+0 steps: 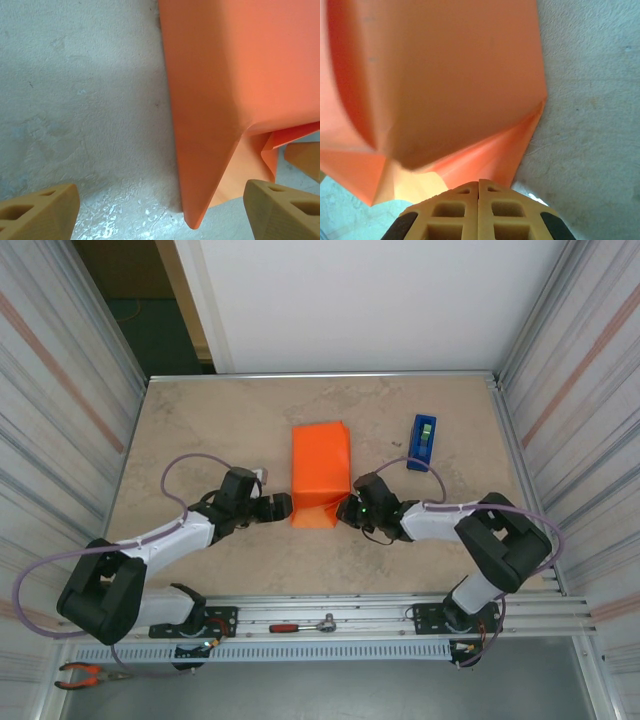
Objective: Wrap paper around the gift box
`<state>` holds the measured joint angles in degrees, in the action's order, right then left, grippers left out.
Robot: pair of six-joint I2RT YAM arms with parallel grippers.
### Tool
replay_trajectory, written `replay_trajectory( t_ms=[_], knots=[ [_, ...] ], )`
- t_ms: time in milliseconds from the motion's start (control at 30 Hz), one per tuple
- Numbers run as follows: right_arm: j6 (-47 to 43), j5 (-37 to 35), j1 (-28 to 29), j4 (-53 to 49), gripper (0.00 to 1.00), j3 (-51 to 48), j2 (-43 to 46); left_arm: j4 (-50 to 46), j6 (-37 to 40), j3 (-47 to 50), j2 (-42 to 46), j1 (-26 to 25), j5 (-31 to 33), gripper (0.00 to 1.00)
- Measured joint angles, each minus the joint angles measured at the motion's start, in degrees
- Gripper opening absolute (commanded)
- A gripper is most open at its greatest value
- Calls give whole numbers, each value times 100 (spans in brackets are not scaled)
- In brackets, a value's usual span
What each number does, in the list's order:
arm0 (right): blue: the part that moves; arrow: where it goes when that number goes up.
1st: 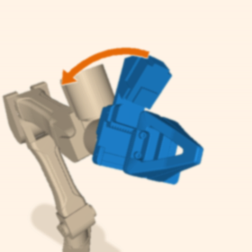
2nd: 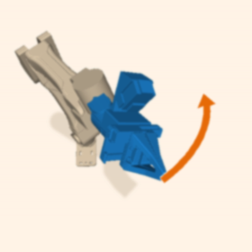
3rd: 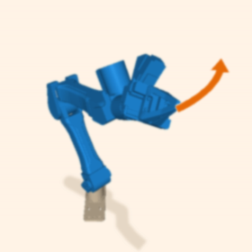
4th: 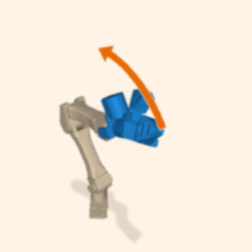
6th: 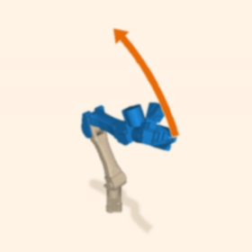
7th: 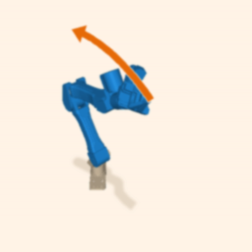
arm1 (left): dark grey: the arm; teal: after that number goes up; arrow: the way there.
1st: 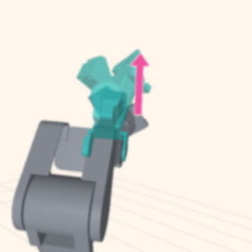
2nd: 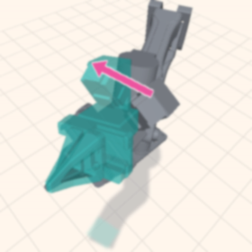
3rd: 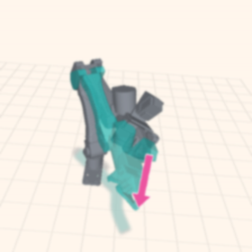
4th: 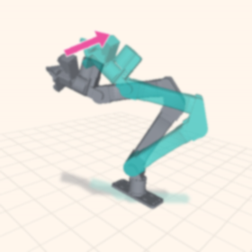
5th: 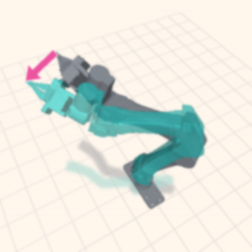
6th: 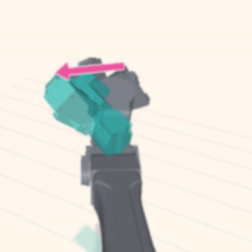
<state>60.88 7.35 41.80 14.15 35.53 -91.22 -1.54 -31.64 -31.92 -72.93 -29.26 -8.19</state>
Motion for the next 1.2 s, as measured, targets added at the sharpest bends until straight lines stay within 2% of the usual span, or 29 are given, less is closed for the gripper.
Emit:
replay_trajectory(
  t_ms=[167,400,633,733,833,1000,1200],
  knots=[
    [0,7,-2,68,0,136,-348,42,-39,0,-114,0,4,83],
    [17,11,11,197,0,107,-402,90,-138,28,-146,0,-24,64],
    [22,2,13,286,0,57,-400,323,-160,232,-155,0,-262,54],
    [20,0,13,284,0,57,-400,319,-162,260,-155,0,-273,46],
    [22,2,15,284,0,57,-400,306,-184,260,-155,0,-251,47],
    [20,0,20,284,0,57,-400,396,-188,317,-153,-48,-251,54],
    [22,-2,24,284,0,57,-402,411,-157,317,-155,-522,-153,53]
  ],
)
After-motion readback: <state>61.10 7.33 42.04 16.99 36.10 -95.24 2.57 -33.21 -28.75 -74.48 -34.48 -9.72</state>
